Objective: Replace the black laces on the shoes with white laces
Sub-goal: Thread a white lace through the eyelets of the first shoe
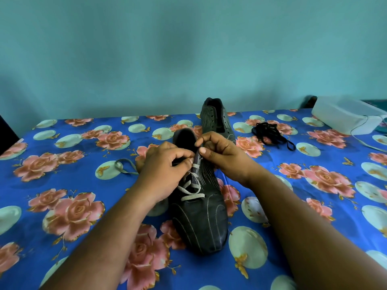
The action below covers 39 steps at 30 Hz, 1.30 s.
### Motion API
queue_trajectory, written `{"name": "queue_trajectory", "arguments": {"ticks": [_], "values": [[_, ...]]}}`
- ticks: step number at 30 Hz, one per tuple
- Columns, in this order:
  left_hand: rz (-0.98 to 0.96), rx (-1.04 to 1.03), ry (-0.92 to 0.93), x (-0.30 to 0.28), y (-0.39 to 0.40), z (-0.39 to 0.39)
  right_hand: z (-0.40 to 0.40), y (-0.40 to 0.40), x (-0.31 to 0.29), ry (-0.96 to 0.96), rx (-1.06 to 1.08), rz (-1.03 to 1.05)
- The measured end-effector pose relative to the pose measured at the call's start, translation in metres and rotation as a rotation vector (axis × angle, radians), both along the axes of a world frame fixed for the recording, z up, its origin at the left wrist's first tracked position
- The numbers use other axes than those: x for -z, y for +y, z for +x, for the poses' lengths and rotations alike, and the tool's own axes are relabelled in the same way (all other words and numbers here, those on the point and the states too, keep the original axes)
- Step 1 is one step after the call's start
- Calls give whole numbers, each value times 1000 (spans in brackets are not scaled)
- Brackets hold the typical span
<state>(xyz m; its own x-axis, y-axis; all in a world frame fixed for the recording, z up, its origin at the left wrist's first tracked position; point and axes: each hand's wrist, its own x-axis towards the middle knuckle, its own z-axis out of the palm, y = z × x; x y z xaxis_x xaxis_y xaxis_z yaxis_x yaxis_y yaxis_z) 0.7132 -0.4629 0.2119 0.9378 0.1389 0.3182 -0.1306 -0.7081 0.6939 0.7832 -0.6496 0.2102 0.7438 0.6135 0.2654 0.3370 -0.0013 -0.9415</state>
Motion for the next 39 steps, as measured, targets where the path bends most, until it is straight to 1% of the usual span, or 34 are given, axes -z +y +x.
{"name": "queue_trajectory", "arguments": {"ticks": [3, 5, 7, 9, 11, 14, 17, 19, 21, 23, 26, 28, 29, 30, 31, 32, 33, 35, 36, 37, 38, 39], "values": [[-124, 26, -12, 2, 0, 0, 4, -6, 0, 48, 33, -29], [-146, 19, -11, 3, -1, -1, 6, -15, -4, 69, 3, -71], [-114, 7, -4, 4, -1, 0, 5, -20, -9, 21, -21, -133], [-95, 1, -16, 5, -1, -1, 3, -18, -11, -65, 3, -165], [-94, 8, -13, 4, 1, -2, 3, -14, -9, -93, 20, -153], [-137, 51, 7, 2, 5, -4, 4, -15, -9, -12, -7, -89], [-169, 103, 7, 1, 7, -8, 6, -20, -12, 33, 13, -33], [-152, 132, 24, 2, 10, -10, 7, -24, -15, 116, 45, 92], [-154, 167, 44, 3, 15, -11, 8, -27, -20, 282, 100, 311], [-169, 202, 51, 4, 19, -12, 12, -34, -24, 385, 191, 538], [-176, 231, 66, 4, 22, -14, 26, -49, -29, 431, 377, 855], [-165, 245, 81, 3, 23, -14, 35, -62, -30, 450, 553, 982], [-158, 254, 85, 3, 23, -15, 38, -68, -29, 440, 679, 973], [-154, 262, 83, 3, 24, -15, 39, -75, -29, 412, 816, 909], [-155, 270, 80, 3, 25, -15, 42, -80, -28, 366, 940, 794], [-161, 275, 79, 4, 26, -14, 44, -83, -26, 301, 1015, 646], [-167, 277, 80, 4, 27, -15, 46, -83, -23, 215, 1042, 474], [-183, 285, 72, 3, 27, -15, 48, -76, -18, 11, 1004, 122], [-201, 298, 62, 2, 28, -16, 44, -68, -18, -96, 959, 1], [-229, 319, 49, 1, 30, -16, 39, -60, -18, -205, 894, -65], [-267, 344, 34, 1, 32, -17, 32, -50, -19, -294, 791, -85], [-297, 362, 24, -1, 34, -18, 24, -42, -21, -342, 660, -85]]}}
